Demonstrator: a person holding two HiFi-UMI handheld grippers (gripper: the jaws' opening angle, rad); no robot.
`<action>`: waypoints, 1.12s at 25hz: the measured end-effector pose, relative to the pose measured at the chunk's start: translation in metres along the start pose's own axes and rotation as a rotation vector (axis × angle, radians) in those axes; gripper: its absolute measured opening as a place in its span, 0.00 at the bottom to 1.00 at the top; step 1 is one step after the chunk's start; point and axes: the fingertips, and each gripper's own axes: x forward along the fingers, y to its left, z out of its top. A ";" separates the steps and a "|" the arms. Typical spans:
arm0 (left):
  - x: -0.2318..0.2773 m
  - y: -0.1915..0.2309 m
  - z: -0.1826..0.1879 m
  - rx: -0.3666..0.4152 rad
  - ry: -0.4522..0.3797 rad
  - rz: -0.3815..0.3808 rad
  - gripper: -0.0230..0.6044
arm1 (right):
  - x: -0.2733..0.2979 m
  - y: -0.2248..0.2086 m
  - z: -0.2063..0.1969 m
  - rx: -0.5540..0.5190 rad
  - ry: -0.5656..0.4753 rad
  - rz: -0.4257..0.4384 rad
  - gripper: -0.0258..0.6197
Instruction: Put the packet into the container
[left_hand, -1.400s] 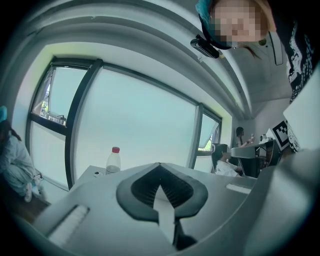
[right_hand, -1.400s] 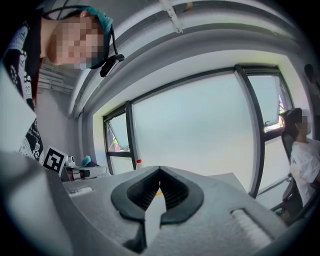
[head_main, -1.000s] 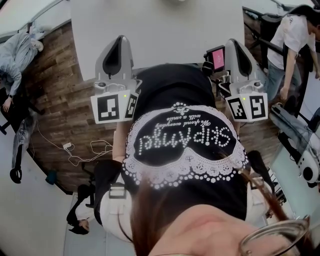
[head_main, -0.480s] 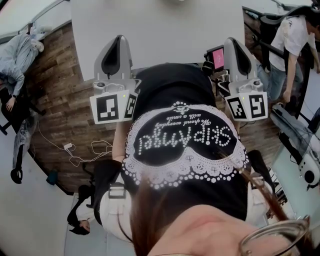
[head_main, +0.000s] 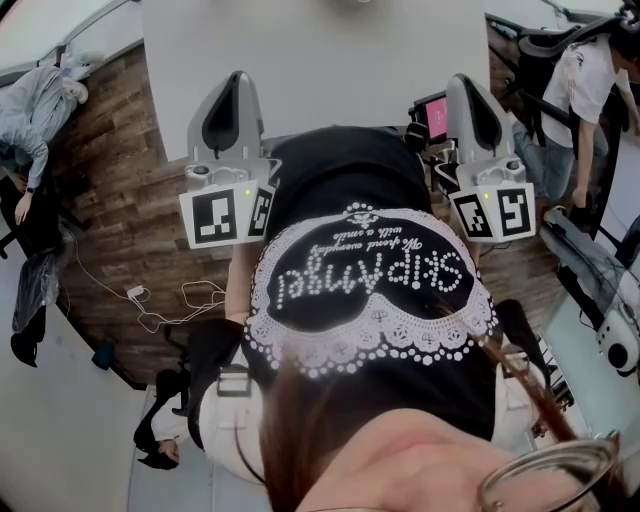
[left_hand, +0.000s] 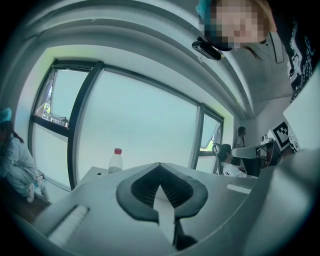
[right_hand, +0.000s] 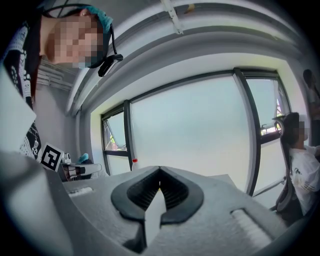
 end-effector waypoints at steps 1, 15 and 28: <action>0.000 0.000 0.001 0.000 -0.001 0.001 0.04 | 0.000 0.000 0.001 0.000 0.000 0.001 0.04; 0.001 0.001 -0.001 -0.003 0.001 0.009 0.04 | 0.000 -0.002 0.000 0.001 0.000 -0.005 0.04; 0.000 -0.001 0.001 0.004 -0.001 0.005 0.04 | -0.005 -0.002 -0.003 -0.030 0.021 -0.010 0.04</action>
